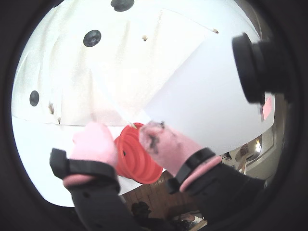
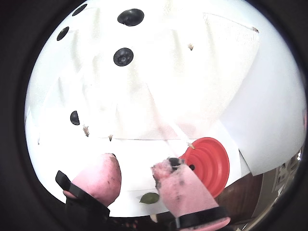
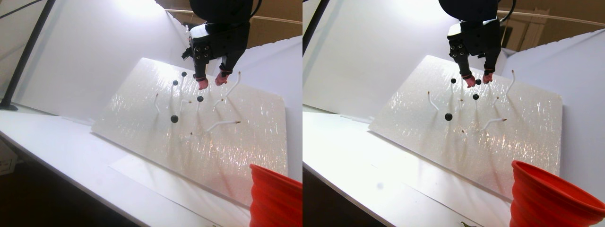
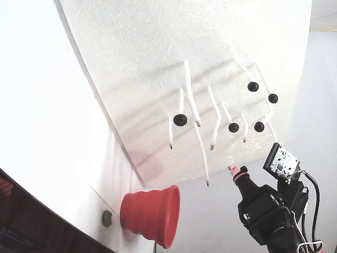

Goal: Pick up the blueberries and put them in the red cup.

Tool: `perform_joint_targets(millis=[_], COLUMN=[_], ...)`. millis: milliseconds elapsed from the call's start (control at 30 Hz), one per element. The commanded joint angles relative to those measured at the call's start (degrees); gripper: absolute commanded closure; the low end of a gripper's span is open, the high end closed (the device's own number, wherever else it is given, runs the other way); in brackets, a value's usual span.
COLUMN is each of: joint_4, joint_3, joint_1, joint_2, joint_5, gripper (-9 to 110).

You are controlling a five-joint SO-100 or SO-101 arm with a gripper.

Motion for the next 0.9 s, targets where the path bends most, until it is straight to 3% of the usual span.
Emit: perform_joint_targets(millis=[0, 867], joint_4=[-1.23, -4.92], joint_3=[-5.98, -17.4], joint_1=[0.0, -1.05], joint_2=[1.76, -9.84], joint_5=[1.32, 2.64], gripper=[88, 85])
